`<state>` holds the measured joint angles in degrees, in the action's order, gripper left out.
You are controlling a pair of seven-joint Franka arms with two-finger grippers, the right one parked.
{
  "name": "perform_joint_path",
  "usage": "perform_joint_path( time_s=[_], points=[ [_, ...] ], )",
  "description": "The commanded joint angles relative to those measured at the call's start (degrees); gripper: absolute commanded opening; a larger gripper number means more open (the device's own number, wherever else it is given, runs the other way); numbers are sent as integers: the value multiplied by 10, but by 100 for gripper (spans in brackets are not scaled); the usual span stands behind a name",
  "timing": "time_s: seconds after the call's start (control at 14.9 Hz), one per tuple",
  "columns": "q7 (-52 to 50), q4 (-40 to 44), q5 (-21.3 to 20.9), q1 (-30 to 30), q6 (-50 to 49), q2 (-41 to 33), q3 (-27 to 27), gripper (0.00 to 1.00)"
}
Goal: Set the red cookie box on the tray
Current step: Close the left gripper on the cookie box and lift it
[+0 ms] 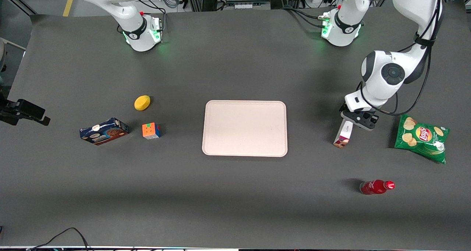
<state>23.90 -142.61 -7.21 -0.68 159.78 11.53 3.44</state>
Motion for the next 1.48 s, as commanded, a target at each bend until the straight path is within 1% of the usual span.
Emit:
perform_joint_path(
  time_s=[0.0, 0.13, 0.27, 0.34, 0.47, 0.67, 0.87, 1.01, 1.14, 1.28, 1.41],
  points=[
    [-3, 9, 4, -12, -2, 5, -3, 51],
    [-11, 8, 14, -12, -5, 5, -3, 24],
    [-18, 11, 16, -12, -14, 2, -3, 7],
    [-26, 15, 19, -12, -23, -1, -3, 0],
    [-32, 40, 21, -11, -72, -18, -3, 0],
    [-28, 116, 27, -10, -202, -48, -2, 0],
    [-29, 226, 29, -12, -340, -59, 3, 0],
    [-29, 297, 53, -16, -415, -59, 10, 0],
    [-35, 348, 79, -17, -460, -59, 29, 0],
    [-74, 385, 104, -18, -487, -54, 47, 0],
    [-131, 412, 105, -26, -497, -44, 79, 0]
  ],
)
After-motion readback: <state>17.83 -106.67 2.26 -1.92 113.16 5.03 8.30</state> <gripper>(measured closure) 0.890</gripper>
